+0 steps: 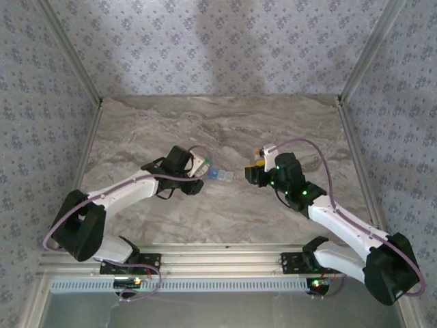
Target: Sort the pills into containers
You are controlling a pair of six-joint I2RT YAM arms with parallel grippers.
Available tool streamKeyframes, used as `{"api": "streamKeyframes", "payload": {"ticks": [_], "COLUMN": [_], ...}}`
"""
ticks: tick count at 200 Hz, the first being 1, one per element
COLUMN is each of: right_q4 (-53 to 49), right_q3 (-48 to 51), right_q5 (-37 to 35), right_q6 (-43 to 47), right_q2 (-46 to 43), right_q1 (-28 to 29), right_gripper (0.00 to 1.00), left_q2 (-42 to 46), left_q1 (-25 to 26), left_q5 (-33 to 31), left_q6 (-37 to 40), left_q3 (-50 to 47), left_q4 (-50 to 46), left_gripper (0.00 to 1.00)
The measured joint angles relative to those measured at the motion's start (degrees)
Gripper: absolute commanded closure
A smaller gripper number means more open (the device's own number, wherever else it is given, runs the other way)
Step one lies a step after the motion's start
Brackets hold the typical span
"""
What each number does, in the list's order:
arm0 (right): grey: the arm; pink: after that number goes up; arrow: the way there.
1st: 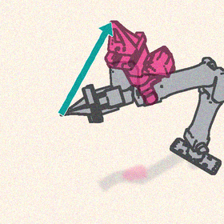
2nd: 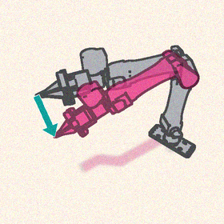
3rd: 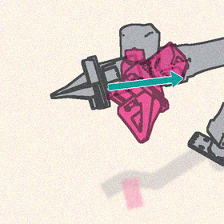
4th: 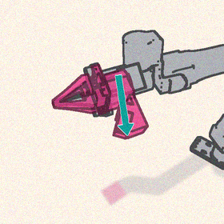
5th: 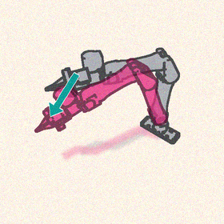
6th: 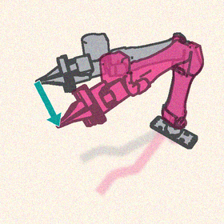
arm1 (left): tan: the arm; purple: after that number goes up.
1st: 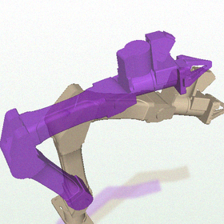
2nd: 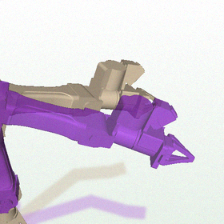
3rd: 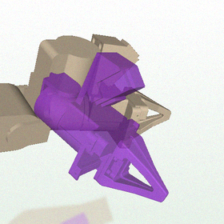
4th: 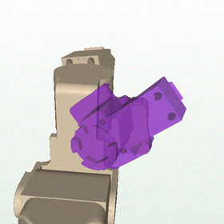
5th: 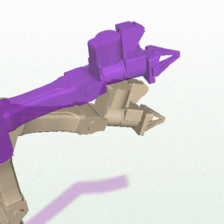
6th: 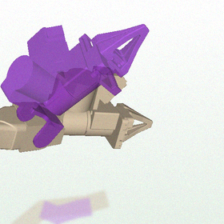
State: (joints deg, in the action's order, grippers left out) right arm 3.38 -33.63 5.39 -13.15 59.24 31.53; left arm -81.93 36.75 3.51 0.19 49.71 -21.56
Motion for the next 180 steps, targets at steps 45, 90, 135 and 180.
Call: {"api": "streamKeyframes", "payload": {"ticks": [45, 90, 135, 180], "right_q4": [0.0, 0.0, 0.1, 0.1], "right_q3": [0.0, 0.1, 0.1, 0.1], "right_q5": [0.0, 0.2, 0.4, 0.6], "right_q6": [-0.2, -0.5, -0.6, -0.7], "right_q2": [-0.8, -0.8, -0.8, -0.8], "right_q1": [-0.3, -0.4, -0.4, -0.5], "right_gripper": [0.47, 0.47, 0.47, 0.47], "left_q2": [-3.7, -6.8, -10.7, -13.4], "left_q1": [0.0, 0.0, 0.0, 0.1], "left_q5": [-1.9, -3.4, -4.7, -6.1], "left_q6": [2.6, 5.0, 7.3, 9.5], "left_q3": [4.2, 8.3, 11.7, 15.2], "left_q4": [-5.8, -9.1, -12.1, -16.3], "left_gripper": [1.00, 1.00, 1.00, 1.00]}}
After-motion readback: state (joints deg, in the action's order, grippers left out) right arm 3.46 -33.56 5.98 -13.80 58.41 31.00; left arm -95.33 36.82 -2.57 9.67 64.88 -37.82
